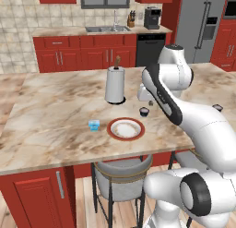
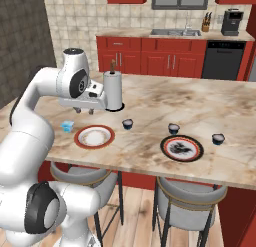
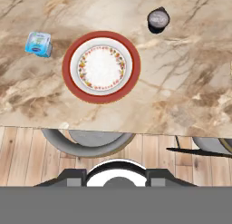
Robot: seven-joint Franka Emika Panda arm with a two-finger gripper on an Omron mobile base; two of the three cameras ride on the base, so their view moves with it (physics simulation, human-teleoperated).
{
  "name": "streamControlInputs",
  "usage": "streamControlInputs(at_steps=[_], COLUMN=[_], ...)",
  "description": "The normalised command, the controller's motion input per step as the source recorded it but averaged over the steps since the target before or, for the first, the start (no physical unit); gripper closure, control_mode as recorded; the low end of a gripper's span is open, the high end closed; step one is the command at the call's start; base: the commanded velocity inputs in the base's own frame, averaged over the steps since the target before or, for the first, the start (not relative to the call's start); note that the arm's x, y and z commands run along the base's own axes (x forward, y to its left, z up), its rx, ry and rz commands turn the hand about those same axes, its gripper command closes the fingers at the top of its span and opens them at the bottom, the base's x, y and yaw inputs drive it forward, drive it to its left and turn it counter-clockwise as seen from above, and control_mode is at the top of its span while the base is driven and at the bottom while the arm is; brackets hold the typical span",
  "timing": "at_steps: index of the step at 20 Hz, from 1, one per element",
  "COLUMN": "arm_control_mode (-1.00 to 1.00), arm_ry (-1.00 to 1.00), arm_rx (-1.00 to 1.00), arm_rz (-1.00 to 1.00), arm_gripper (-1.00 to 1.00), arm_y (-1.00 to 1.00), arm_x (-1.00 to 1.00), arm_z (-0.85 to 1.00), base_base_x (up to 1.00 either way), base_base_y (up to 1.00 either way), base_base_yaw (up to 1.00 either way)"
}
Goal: Place two yogurt containers on each plate.
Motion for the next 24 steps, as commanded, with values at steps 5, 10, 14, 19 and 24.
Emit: streamControlInputs(at_steps=[5, 10, 14, 19, 24], arm_control_mode=[-1.00, -1.00, -1.00, -1.00, -1.00], arm_ry=[-0.02, -0.11, -0.04, 0.01, 0.13], arm_rx=[0.00, 0.14, 0.02, -0.02, -0.03], arm_rz=[0.00, -0.01, -0.05, -0.08, -0.07], arm_gripper=[-1.00, -1.00, -1.00, -1.00, -1.00], arm_y=[0.03, 0.42, 0.69, 0.78, 0.70], arm_x=[-0.01, 0.44, 0.79, 0.84, 0.71], arm_z=[-0.02, -0.32, -0.36, -0.20, -0.13], base_base_x=[0.00, 0.00, 0.00, 0.00, 0.00], base_base_y=[0.00, 0.00, 0.00, 0.00, 0.00], base_base_yaw=[0.00, 0.00, 0.00, 0.00, 0.00])
